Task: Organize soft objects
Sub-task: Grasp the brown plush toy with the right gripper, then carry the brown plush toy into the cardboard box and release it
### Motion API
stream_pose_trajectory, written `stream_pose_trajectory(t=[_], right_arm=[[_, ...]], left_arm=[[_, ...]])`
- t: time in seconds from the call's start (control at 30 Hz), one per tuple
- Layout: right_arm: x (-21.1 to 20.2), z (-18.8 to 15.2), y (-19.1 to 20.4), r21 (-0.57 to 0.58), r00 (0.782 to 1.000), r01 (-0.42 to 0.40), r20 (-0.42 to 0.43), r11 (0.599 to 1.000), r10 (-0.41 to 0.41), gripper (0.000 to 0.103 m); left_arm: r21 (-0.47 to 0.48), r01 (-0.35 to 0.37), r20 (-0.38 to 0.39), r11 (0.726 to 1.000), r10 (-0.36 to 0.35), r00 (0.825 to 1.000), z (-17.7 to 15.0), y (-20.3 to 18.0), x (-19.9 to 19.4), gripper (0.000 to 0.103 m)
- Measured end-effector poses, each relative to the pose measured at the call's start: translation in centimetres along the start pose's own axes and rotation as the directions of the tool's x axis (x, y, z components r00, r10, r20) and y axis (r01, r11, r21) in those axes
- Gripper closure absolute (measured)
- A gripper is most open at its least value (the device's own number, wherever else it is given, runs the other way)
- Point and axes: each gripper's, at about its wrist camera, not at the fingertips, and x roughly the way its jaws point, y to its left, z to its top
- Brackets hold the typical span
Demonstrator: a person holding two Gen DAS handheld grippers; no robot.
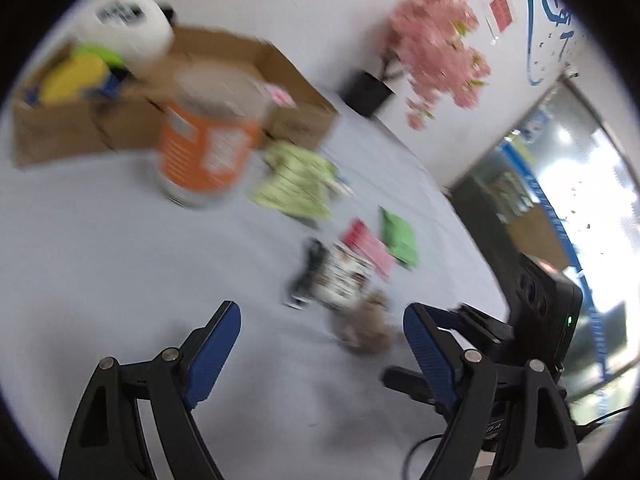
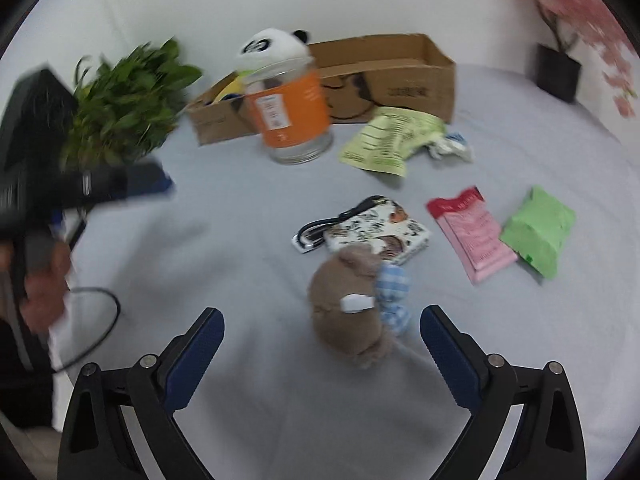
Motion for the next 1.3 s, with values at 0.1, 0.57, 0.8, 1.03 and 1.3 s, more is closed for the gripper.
stream_pose_trajectory(t=[0.1, 0.57, 0.8, 1.03, 1.3], right_arm=[[-0.2, 0.6, -1.8, 0.068, 1.0, -0.009, 0.018, 0.998, 0.008, 0.005], [2.2, 1.3, -2.2, 0.081, 1.0, 0.001, 0.001, 0.997, -0.001, 0.048], [2.1, 1.3, -2.3, 0.064, 1.0, 0.022, 0.014, 0.998, -0.023, 0.062], [0.6, 1.3, -2.6, 0.046, 0.992, 0.106, 0.068, 0.993, -0.109, 0.07], [-2.5, 2.2, -6.4, 0.123, 0.949, 0.247, 0.168, 0.961, -0.265, 0.073]], left_arm=[[0.029, 0.095, -0.071, 0.995, -0.093, 0.993, -0.3, -1.4, 3.6, 0.021], [-0.03, 0.122, -0.183, 0.992, -0.126, 0.975, -0.6, -1.1, 8.7, 0.065], [0.001, 0.108, -0.167, 0.994, -0.106, 0.98, -0.7, -2.1, 8.7, 0.067], [0.06, 0.139, -0.174, 0.988, -0.127, 0.976, 0.7, -4.8, 10.1, 0.067], [0.099, 0.226, -0.138, 0.969, -0.212, 0.967, 3.9, -9.1, 13.4, 0.068]])
